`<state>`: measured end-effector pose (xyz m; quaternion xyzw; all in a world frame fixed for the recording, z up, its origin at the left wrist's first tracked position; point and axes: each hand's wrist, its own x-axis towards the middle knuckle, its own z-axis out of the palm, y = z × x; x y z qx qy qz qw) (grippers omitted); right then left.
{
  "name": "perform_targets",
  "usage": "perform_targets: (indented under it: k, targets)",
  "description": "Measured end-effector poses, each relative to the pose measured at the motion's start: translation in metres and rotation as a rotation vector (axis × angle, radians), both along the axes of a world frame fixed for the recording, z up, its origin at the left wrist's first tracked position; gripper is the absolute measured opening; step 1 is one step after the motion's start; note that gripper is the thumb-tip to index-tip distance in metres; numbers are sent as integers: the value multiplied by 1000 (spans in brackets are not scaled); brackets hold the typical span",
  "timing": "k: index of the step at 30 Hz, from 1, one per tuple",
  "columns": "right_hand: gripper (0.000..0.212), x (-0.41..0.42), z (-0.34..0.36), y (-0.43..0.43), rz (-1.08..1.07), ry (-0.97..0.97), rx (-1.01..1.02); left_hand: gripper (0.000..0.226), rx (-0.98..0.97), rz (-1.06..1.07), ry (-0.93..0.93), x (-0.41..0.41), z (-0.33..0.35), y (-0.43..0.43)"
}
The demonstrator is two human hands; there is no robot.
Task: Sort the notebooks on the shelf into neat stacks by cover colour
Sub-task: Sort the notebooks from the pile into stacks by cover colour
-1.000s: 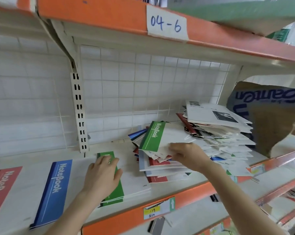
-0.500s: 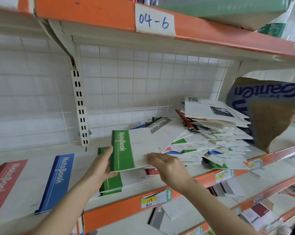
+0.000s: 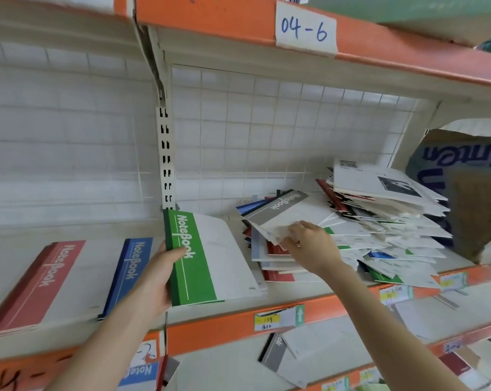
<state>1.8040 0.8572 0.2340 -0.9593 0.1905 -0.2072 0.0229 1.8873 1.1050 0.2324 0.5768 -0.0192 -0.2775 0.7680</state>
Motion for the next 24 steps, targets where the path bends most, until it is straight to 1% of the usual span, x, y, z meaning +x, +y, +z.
perform_targets:
  k: [4, 5, 7, 8, 11, 15, 18, 20, 21, 22, 24]
  targets:
    - [14, 2, 5, 6, -77, -19, -141, 29, -22, 13, 35, 0, 0, 4]
    - [19, 3, 4, 7, -82, -71, -154, 30, -24, 10, 45, 0, 0, 4]
    - [36, 4, 2, 8, -11, -176, -178, 30, -25, 4, 69, 0, 1, 5]
    - [37, 3, 1, 7, 35, -239, -182, 30, -28, 3, 83, 0, 0, 4]
    - [20, -5, -7, 16, 266, -323, -186, 30, -51, 2, 115, 1, 0, 3]
    - [22, -16, -23, 40, 675, -217, -33, 22, -53, -12, 112, -2, 3, -3]
    - [17, -18, -29, 48, 833, -170, 55, 13, -24, -22, 77, -5, 4, -4]
    - [40, -18, -23, 46, 857, -149, 133, 14, 6, -16, 47, -4, 3, -2]
    - [45, -17, -19, 44, 834, -169, 155, 17, 16, -14, 35, -3, 3, 0]
    - [46, -15, -14, 40, 791, -224, 149, 19, 24, -6, 28, -1, 2, 1]
    - [36, -4, -1, 29, 599, -343, 95, 22, 31, 17, 26, 2, 1, 4]
